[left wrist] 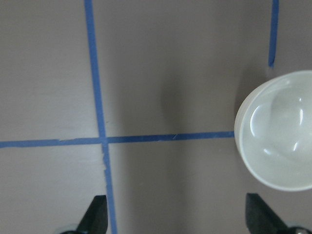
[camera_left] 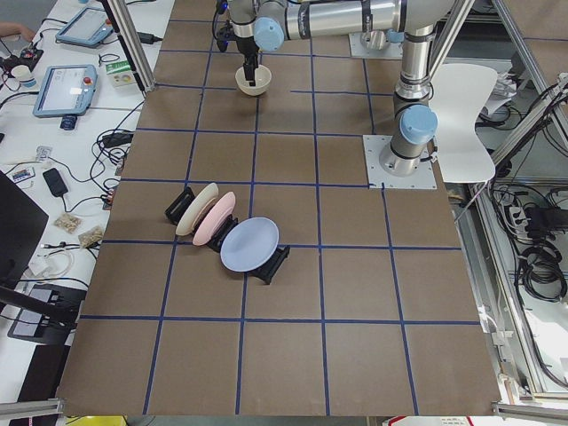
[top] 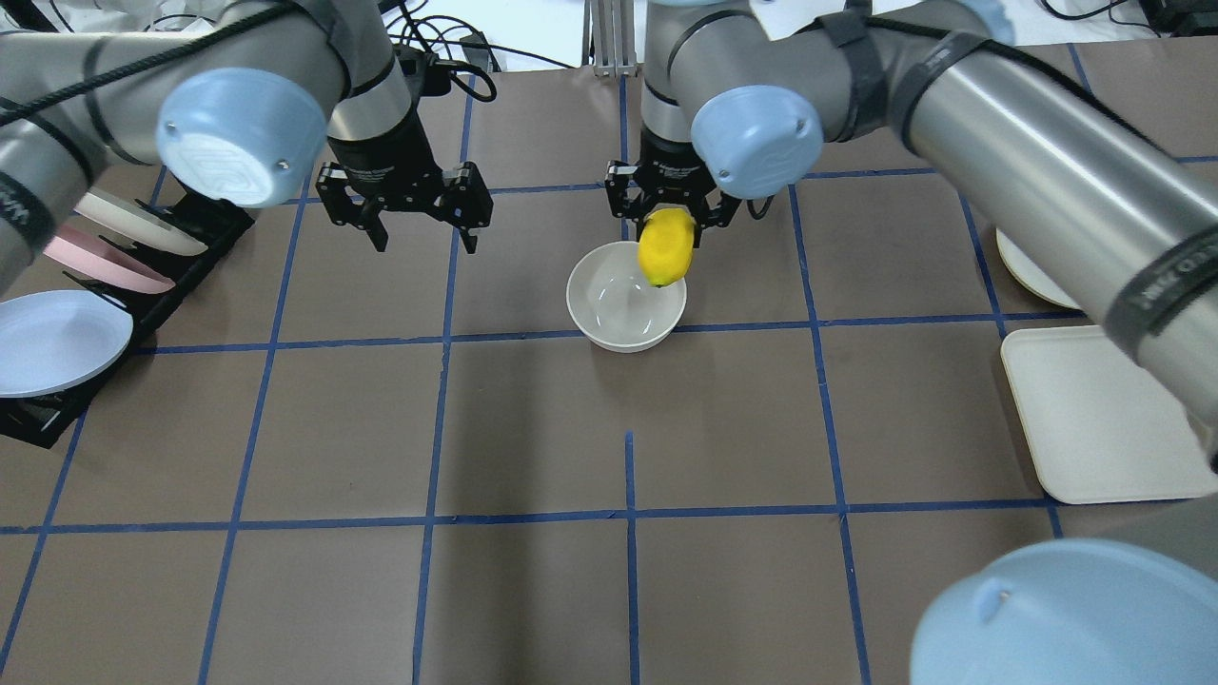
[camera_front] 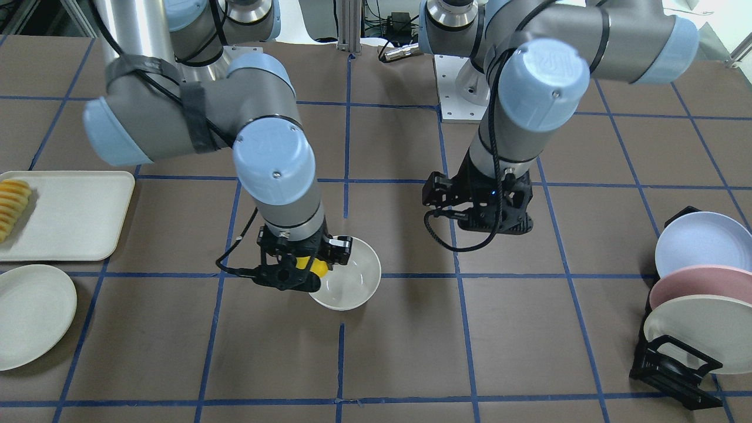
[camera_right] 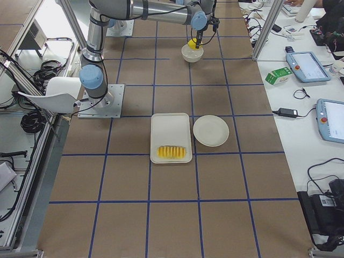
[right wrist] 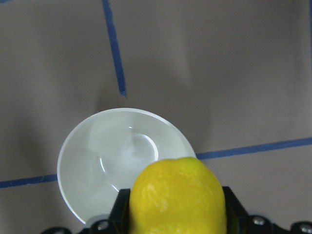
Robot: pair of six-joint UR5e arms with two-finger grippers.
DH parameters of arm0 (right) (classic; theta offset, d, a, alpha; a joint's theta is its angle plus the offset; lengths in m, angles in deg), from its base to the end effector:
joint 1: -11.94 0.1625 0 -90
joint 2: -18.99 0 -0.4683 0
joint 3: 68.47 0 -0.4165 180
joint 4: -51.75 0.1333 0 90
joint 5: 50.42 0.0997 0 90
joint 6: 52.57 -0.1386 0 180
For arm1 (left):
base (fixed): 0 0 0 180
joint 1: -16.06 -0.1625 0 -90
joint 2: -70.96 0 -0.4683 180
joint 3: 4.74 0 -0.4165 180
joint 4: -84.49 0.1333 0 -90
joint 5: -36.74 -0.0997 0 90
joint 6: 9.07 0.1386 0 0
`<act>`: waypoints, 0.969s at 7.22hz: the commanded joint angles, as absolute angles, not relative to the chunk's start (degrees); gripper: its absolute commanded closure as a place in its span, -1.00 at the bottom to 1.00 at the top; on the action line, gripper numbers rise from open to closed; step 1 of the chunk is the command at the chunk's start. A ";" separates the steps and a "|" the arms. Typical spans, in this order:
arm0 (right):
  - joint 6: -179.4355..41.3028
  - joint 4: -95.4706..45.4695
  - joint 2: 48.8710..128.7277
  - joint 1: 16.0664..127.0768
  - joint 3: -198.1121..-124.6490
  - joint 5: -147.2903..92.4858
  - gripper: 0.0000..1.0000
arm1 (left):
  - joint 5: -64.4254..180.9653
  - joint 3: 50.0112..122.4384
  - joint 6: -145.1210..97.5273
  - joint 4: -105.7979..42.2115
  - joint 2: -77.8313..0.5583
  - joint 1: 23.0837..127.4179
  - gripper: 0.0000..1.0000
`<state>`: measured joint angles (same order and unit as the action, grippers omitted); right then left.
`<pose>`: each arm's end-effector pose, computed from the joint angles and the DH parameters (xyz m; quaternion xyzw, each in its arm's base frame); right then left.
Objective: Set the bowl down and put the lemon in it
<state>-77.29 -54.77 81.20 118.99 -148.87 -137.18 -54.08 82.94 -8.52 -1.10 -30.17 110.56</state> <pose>0.3430 -0.6371 0.3055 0.0673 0.9972 0.0237 0.0212 -0.1773 -0.5786 0.4124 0.0443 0.9983 0.0381 0.0085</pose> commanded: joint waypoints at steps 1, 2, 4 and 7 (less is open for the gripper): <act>-77.44 -59.68 76.49 122.24 -149.24 -137.17 0.66 | -54.24 82.71 -4.69 -4.89 -23.46 107.22 -1.00; -77.44 -60.66 75.60 122.42 -149.85 -137.17 0.66 | -52.40 83.14 -2.84 -4.90 -21.78 106.33 -1.00; -74.72 -65.98 75.59 122.68 -155.10 -137.26 0.50 | -52.91 84.81 -3.00 -5.07 -20.10 105.54 -1.00; -74.98 -70.00 78.03 122.59 -157.07 -137.44 -1.00 | -52.47 84.89 -3.62 -5.60 -18.61 103.95 -1.00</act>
<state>-75.11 -70.09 76.37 122.62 -156.72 -137.37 -52.44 84.34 -3.53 -5.22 -19.45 104.52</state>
